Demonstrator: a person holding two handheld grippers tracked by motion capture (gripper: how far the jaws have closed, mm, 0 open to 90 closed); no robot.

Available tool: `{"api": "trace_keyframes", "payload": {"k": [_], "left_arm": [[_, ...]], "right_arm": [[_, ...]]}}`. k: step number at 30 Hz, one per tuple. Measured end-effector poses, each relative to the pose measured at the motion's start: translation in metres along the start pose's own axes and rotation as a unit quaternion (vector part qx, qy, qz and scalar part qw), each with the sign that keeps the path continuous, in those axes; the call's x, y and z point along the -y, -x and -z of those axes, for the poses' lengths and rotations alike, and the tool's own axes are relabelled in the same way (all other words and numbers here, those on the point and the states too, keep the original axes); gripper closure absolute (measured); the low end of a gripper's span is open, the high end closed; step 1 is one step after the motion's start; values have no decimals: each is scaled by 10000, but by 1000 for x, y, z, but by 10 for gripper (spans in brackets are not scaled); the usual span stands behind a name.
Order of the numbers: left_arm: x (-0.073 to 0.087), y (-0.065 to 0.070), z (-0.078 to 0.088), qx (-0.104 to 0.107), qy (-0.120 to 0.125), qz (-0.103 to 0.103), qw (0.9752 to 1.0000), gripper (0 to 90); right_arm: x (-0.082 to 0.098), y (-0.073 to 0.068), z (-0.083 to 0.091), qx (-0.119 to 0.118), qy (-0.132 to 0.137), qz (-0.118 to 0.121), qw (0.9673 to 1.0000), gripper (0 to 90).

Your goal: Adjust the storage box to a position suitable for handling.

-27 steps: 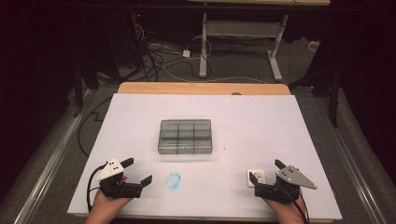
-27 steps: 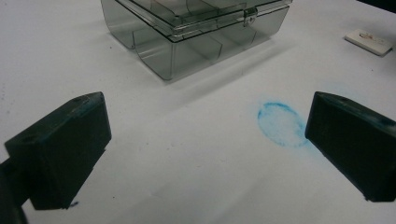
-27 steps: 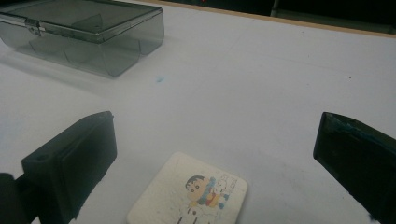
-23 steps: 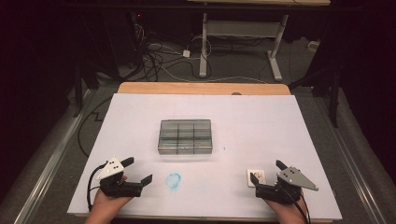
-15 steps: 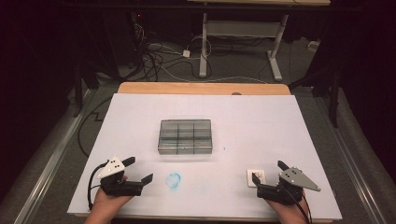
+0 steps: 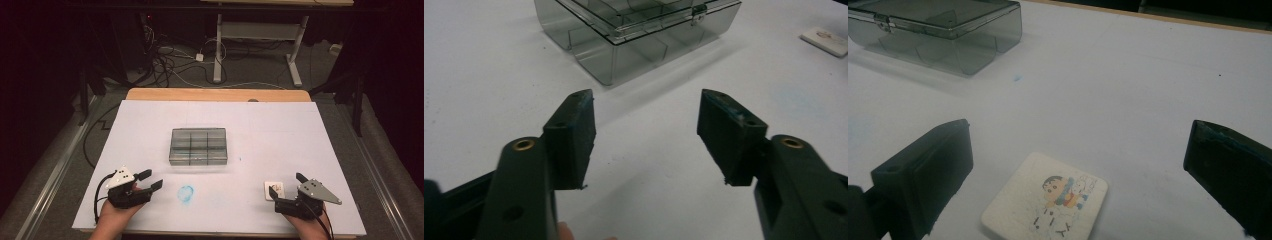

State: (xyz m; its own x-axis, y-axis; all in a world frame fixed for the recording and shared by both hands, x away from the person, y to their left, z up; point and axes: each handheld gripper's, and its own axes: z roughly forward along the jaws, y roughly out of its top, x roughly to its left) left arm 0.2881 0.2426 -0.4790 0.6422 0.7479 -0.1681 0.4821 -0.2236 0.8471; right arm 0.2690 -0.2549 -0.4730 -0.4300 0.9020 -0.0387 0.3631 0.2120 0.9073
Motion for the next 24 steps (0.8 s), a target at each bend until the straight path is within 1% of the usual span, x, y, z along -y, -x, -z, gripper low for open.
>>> {"api": "trace_keyframes", "payload": {"k": [2, 4, 9, 11, 12, 15, 16, 17, 20, 24], "left_arm": [[0, 1, -1, -37, -4, 24, 10000, 460], [0, 0, -2, -54, -46, -1, 10000, 504], [0, -1, -2, -68, -105, 12, 9999, 625], [1, -2, -3, -16, -116, 30, 9999, 636], [1, -2, -3, -10, -109, 12, 9999, 668], [1, -3, -2, 19, -126, 13, 9999, 704], [1, -3, -2, 19, -132, -10, 9999, 736], [1, -2, -3, 27, -149, -27, 9999, 738], [1, -3, -3, 45, -195, -60, 9998, 792], [1, -4, -3, 80, -218, -78, 9997, 825]], "right_arm": [[1, 0, 0, 10, -7, -2, 10000, 0], [1, 1, 1, 10, -11, -13, 10000, 0], [1, 0, 1, 0, 8, 1, 10000, 0], [1, 0, 1, -7, 3, 9, 10000, 0], [1, 0, 1, -10, 2, 19, 10000, 0], [1, -1, 1, -16, 6, 20, 10000, 0], [1, -1, 1, -16, 8, 20, 10000, 0], [1, -1, 1, -17, 16, 23, 10000, 0], [1, -1, 1, -20, 17, 18, 10000, 0], [1, -1, 1, -29, 17, 27, 10000, 0]]}}
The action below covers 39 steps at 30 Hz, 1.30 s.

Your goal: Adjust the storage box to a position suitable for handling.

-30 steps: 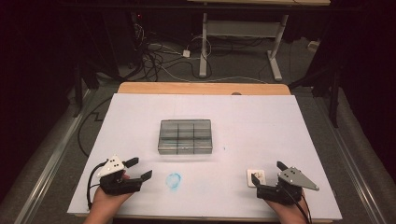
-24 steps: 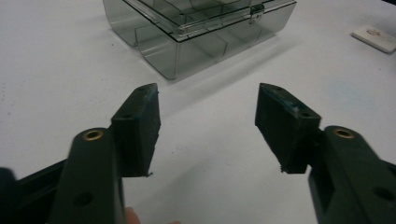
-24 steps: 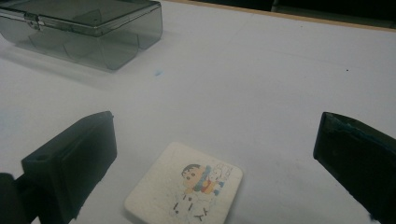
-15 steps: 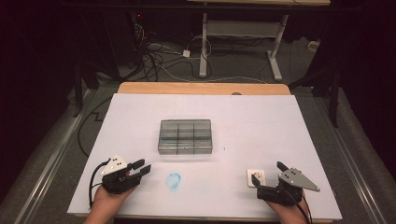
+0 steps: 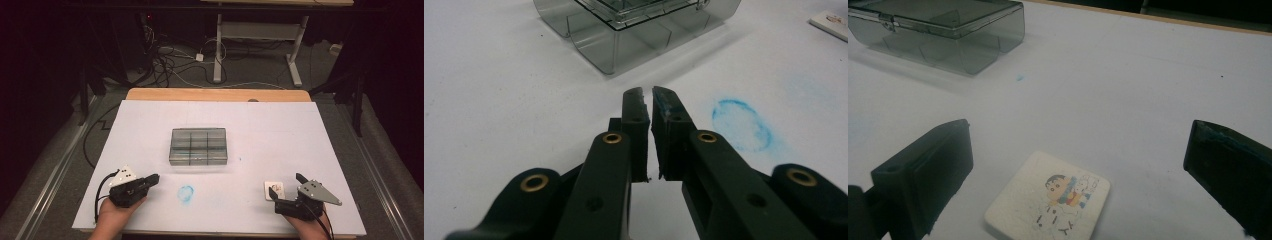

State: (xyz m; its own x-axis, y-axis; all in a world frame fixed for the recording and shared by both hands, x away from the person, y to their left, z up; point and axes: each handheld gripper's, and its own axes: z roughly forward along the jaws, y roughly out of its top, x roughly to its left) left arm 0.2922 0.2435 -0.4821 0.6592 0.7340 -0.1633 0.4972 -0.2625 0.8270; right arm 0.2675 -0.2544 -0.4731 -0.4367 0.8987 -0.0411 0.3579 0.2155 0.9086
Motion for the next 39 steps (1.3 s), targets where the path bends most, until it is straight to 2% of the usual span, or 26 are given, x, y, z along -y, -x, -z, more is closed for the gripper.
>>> {"api": "trace_keyframes", "payload": {"k": [2, 4, 11, 13, 15, 20, 22, 28, 30, 35, 39], "left_arm": [[0, 0, 0, 45, 20, -19, 10000, 875], [-1, 0, 0, 33, -2, -69, 10000, 876], [-1, -3, 0, 82, 39, 32, 10000, 876], [-3, -7, 2, 118, 119, 170, 9997, 876], [-4, -9, 2, 91, 107, 220, 9997, 876], [-8, -19, 0, 243, 132, 407, 9988, 875], [-12, -23, -1, 213, 147, 533, 9982, 876], [-23, -30, -8, 119, 163, 553, 9983, 875], [-29, -35, -15, 19, 96, 468, 9989, 876], [-38, -52, -32, -192, -23, 561, 9982, 875], [-49, -65, -46, -199, -114, 651, 9976, 876]], "right_arm": [[0, 0, 0, -6, 5, -3, 10000, 0], [0, 0, 0, -9, 3, 5, 10000, 0], [-1, -2, 0, -2, 37, 23, 10000, 0], [-1, -2, 0, -9, 34, 29, 10000, 0], [-1, -2, 0, 0, 20, 34, 10000, 0], [0, -1, -1, -13, -21, 22, 10000, 0], [-1, 0, -2, -29, -16, -13, 10000, 0], [-8, 2, -4, -22, 47, -73, 10000, 0], [-10, 3, -6, -40, 31, -95, 9999, 0], [-12, 5, -6, -63, 102, -74, 9999, 0], [-8, 7, -4, -54, 108, -125, 9998, 0]]}}
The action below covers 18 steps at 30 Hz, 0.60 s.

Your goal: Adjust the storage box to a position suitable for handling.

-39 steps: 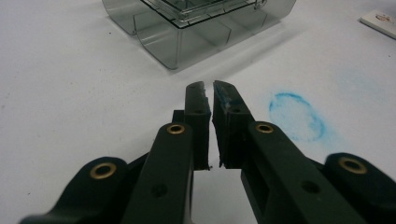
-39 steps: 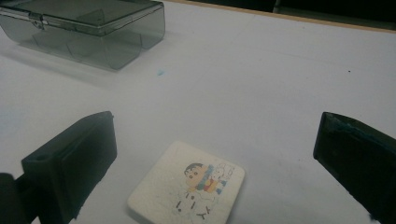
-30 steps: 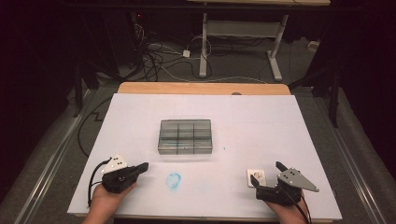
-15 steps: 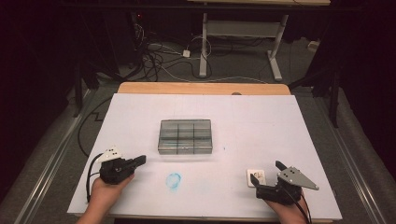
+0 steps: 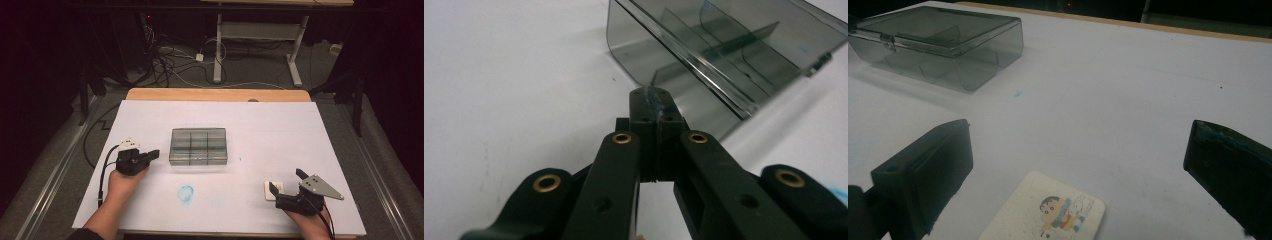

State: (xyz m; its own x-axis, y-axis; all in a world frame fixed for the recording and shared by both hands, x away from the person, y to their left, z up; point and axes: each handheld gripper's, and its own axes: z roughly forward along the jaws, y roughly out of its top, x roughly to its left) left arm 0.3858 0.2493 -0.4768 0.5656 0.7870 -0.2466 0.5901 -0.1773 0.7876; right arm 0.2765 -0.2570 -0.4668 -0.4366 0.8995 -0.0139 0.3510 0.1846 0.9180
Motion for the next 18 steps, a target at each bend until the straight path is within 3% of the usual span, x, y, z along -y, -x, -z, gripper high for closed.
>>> {"api": "trace_keyframes", "payload": {"k": [6, 11, 13, 18], "left_arm": [[-21, -16, -22, 15, 39, 159, 9999, 876], [-39, -26, -40, -250, 56, 110, 9996, 876], [-44, -33, -47, -222, 95, 184, 9995, 876], [-58, -40, -64, -36, -86, 292, 9995, 876]], "right_arm": [[2, -1, 5, 13, 27, -9, 10000, 0], [2, -2, 9, 37, 75, 26, 10000, 0], [3, -2, 10, 49, 74, 32, 10000, 0], [3, -3, 10, 66, 85, 22, 9999, 0]]}}
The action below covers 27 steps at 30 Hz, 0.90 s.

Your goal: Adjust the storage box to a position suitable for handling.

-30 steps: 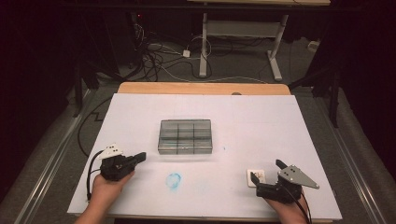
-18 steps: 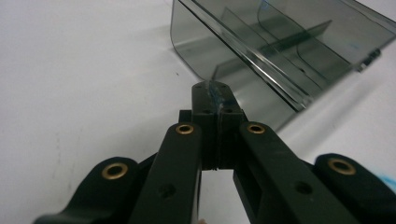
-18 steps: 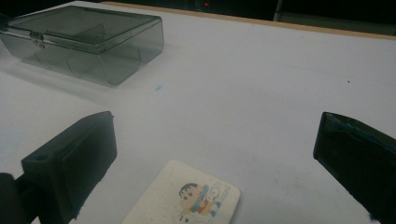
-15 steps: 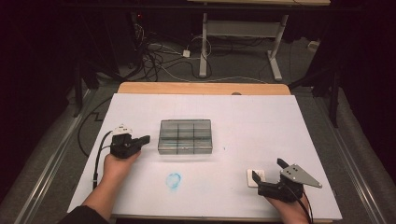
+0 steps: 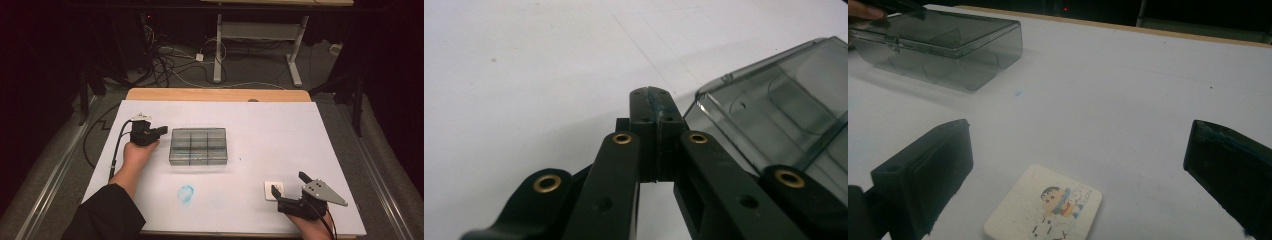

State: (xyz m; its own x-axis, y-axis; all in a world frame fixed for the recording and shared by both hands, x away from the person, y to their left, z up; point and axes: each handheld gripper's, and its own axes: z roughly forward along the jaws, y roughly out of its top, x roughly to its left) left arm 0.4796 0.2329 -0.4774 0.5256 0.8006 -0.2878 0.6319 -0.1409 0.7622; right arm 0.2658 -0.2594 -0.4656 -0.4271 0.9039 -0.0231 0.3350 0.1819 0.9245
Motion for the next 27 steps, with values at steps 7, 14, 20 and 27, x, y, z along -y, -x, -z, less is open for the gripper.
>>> {"api": "trace_keyframes", "payload": {"k": [7, 14, 20, 27], "left_arm": [[-9, -3, -17, 160, -212, 156, 9995, 876], [-11, -2, -26, 264, -247, 4, 9993, 877], [-9, -2, -28, 332, -317, -53, 9989, 877], [-8, -2, -28, 396, -381, -5, 9985, 877]], "right_arm": [[1, -1, -1, -28, -22, -4, 10000, 0], [1, -1, 0, -20, -18, -24, 10000, 0], [1, -2, 0, -7, -27, -19, 10000, 0], [1, -3, 0, -11, -27, -18, 10000, 0]]}}
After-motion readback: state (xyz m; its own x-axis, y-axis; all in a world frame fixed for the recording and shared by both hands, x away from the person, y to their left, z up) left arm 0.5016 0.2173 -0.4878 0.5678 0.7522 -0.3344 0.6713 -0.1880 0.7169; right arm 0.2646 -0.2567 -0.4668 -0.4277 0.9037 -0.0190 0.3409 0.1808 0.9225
